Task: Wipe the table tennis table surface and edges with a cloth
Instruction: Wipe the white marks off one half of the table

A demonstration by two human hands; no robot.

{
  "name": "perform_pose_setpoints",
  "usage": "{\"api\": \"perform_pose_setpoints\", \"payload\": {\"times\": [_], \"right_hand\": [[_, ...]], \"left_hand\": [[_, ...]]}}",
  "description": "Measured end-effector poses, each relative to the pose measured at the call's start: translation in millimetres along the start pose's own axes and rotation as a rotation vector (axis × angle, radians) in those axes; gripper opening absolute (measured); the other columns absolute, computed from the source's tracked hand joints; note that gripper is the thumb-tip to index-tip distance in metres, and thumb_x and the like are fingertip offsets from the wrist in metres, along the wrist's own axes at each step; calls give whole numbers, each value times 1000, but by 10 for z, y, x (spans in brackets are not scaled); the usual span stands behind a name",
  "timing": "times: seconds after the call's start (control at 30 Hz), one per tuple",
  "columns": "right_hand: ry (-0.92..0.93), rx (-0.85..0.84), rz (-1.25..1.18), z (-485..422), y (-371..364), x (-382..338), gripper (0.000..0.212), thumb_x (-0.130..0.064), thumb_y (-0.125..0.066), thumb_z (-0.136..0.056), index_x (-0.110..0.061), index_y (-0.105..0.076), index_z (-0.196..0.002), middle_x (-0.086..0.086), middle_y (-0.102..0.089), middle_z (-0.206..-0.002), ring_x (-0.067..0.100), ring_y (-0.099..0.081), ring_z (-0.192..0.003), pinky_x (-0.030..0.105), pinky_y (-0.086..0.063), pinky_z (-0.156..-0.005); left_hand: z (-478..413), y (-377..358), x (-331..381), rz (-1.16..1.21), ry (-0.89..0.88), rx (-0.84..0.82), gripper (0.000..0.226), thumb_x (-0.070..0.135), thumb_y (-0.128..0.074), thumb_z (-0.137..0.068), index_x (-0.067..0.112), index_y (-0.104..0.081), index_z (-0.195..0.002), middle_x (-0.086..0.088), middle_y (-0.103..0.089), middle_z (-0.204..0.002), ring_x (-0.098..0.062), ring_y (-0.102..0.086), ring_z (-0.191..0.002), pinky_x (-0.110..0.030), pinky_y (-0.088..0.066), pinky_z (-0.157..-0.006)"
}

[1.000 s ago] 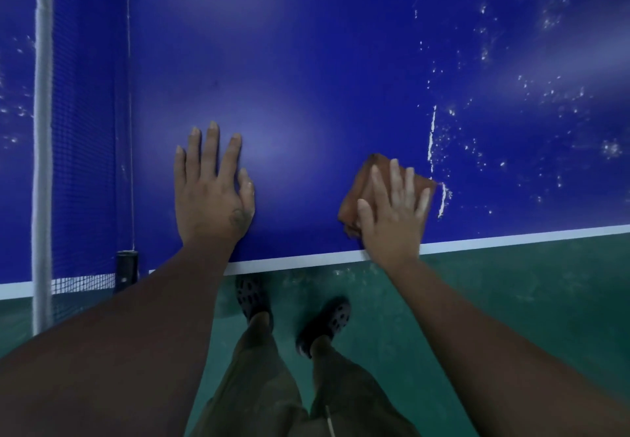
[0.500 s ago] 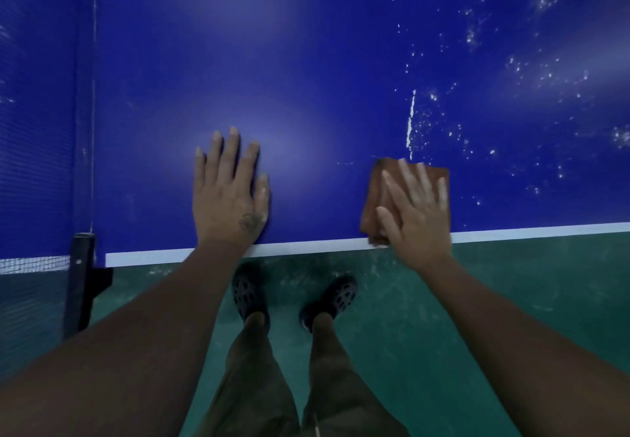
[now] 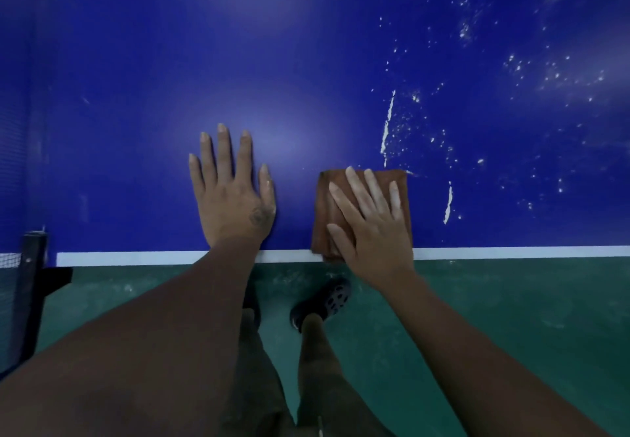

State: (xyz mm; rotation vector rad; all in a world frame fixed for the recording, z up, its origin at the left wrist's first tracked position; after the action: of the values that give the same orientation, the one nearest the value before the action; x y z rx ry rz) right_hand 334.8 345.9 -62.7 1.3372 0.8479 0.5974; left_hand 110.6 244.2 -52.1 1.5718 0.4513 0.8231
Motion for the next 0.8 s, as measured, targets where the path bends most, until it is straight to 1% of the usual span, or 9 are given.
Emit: {"api": "perform_pose_setpoints", "payload": {"times": [0.07,0.17,0.23,0.3,0.4,0.5,0.6,0.7,0.8], "right_hand": [[11,-19,4,172,75,314,60,-53,-40,-113,-30,-36,-167,-1,-13,-181,28,-9,-167,63,-10,-132],[-101,-32,40,438,218,835,61,-53,-35,-113,-26,-37,-167,1,-13,-181,30,-10,-167,68,-15,-129],[-147,-39,55,516,262,969,62,-52,-32,-113,-22,-37,-167,4,-12,-181,32,-9,-167,70,-16,-128],[-145,-44,55,451,246,840,62,-52,-33,-113,-22,-35,-168,5,-11,-181,32,-8,-167,70,-14,-128],[-62,-42,19,107,137,321,62,-52,-36,-113,-27,-33,-169,3,-10,-181,31,-6,-167,67,-12,-129],[7,-10,-40,-354,30,-187,60,-53,-37,-113,-29,-36,-167,2,-16,-180,28,-8,-167,63,-10,-131],[41,21,-92,-633,-5,-299,59,-53,-39,-113,-27,-40,-166,2,-20,-179,28,-10,-167,61,-10,-132],[103,25,-89,-629,58,32,59,-54,-40,-113,-28,-40,-166,0,-20,-179,26,-12,-167,61,-12,-132],[16,37,-9,-483,196,697,59,-54,-40,-112,-30,-38,-166,-1,-18,-180,26,-13,-167,61,-14,-131]], "left_hand": [[-2,16,11,10,6,2,64,49,-31,-116,21,-30,-173,-9,-16,-183,-35,-8,-170,-55,-5,-137],[-6,16,19,19,10,13,62,47,-31,-116,21,-31,-173,-9,-17,-183,-34,-8,-170,-55,-5,-137],[-8,-1,25,16,3,19,61,45,-30,-117,21,-30,-173,-9,-17,-183,-34,-7,-170,-55,-6,-137],[-6,-9,23,14,-3,25,60,43,-29,-117,20,-31,-173,-9,-18,-182,-34,-8,-170,-56,-7,-137],[-6,-10,15,32,-1,60,57,39,-28,-118,18,-37,-170,-9,-23,-181,-34,-12,-169,-57,-10,-137],[-14,-26,2,50,-7,98,55,38,-29,-119,17,-40,-169,-9,-27,-180,-34,-15,-169,-57,-12,-136],[-15,-46,-16,47,-9,107,55,40,-32,-118,18,-40,-169,-9,-26,-180,-33,-14,-169,-56,-11,-137],[-9,-34,-1,57,1,102,57,43,-37,-117,19,-42,-168,-9,-26,-180,-33,-14,-169,-55,-10,-137],[-13,-13,24,60,15,99,59,46,-41,-116,18,-44,-167,-9,-27,-180,-33,-15,-169,-55,-10,-137]]}}
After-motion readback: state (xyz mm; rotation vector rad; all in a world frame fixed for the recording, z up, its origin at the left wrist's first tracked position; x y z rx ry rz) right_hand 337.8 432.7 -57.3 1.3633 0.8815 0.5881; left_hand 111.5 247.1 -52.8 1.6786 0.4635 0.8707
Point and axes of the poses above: each hand's wrist, its own z-axis away from the middle knuckle, its own y-axis out of the back of the hand, x = y × z, the point moved 4 cm from there along -z, towards the middle knuckle
